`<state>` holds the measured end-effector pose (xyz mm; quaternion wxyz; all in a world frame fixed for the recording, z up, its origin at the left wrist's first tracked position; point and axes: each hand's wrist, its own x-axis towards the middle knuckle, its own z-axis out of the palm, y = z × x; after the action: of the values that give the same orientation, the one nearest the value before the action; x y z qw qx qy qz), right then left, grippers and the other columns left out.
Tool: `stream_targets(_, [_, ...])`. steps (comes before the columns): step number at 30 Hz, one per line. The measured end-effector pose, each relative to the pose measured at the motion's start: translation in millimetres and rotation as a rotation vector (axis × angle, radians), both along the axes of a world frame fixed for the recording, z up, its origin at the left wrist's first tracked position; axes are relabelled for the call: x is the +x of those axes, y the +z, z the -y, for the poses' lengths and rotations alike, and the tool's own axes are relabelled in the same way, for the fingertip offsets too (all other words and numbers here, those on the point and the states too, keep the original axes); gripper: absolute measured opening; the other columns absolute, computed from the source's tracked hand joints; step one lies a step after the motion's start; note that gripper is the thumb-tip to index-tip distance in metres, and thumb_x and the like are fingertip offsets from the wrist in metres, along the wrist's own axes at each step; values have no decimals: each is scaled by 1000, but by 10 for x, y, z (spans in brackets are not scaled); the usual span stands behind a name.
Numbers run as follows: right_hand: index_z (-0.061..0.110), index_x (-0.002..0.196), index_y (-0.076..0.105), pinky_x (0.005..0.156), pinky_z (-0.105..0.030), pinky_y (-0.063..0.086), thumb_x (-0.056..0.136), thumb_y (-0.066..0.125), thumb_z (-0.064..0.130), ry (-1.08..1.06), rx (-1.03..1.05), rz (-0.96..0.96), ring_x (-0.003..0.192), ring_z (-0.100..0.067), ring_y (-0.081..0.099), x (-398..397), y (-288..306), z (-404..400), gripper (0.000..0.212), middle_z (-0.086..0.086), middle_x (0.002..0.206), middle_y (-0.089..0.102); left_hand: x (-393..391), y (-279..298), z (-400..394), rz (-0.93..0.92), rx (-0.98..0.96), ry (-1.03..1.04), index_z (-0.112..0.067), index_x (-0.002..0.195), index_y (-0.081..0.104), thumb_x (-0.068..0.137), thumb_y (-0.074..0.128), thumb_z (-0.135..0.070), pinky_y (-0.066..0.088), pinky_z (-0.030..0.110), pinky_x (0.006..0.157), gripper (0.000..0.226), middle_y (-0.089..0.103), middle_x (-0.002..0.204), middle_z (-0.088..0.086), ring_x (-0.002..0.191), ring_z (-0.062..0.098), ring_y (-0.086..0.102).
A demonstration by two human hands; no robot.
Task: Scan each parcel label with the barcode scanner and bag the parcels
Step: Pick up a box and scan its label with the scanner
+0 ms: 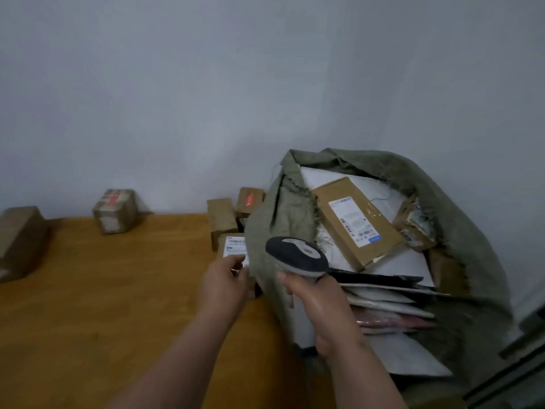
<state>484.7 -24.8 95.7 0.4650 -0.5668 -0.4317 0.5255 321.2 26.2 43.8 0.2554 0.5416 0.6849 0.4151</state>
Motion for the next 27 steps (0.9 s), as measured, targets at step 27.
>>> stream_targets(27, [19,102,68,67,-33,47,83,79,37,482,-185,3,83,-20,64,-4371,-482,-847,28,-1,89,66,-4403,-793,432,149,-234,708,-21,142,48,92,67,-32,53,42,90,55,53,130,2,93,13,55])
